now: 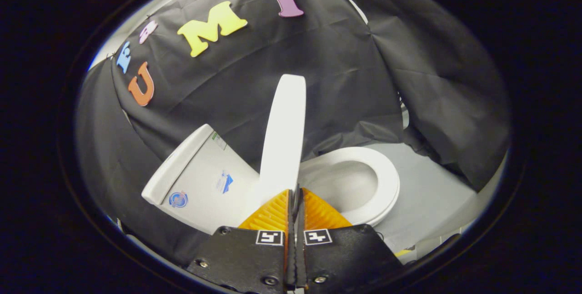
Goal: Open the toilet lid.
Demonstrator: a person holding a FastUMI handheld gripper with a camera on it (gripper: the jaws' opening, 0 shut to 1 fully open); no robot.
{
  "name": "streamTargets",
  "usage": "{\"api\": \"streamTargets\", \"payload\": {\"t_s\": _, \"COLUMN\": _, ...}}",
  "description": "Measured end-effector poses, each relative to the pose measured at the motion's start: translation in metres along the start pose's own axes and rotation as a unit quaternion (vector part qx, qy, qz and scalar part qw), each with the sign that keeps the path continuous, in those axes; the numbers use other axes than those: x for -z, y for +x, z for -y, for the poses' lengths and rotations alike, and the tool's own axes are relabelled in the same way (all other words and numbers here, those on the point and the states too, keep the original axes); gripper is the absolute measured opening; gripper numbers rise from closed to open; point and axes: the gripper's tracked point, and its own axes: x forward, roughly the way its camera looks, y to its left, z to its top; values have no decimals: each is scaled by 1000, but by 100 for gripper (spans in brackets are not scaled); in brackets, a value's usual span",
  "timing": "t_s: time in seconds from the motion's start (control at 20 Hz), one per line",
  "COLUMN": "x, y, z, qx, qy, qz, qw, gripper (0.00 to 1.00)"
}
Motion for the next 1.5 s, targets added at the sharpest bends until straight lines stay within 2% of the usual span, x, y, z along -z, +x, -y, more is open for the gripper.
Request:
{"api": "streamTargets", "payload": {"t_s": 0.9, "x": -2, "y": -4, "z": -77, "qx": 14, "qy": -111, "qz": 25, "qw": 993, "gripper": 6}}
{"api": "streamTargets", "payload": {"t_s": 1.5, "x": 3, "y": -3, "z": -117, "qx": 27, "qy": -159, "qz": 27, "qw": 987, "gripper": 6}}
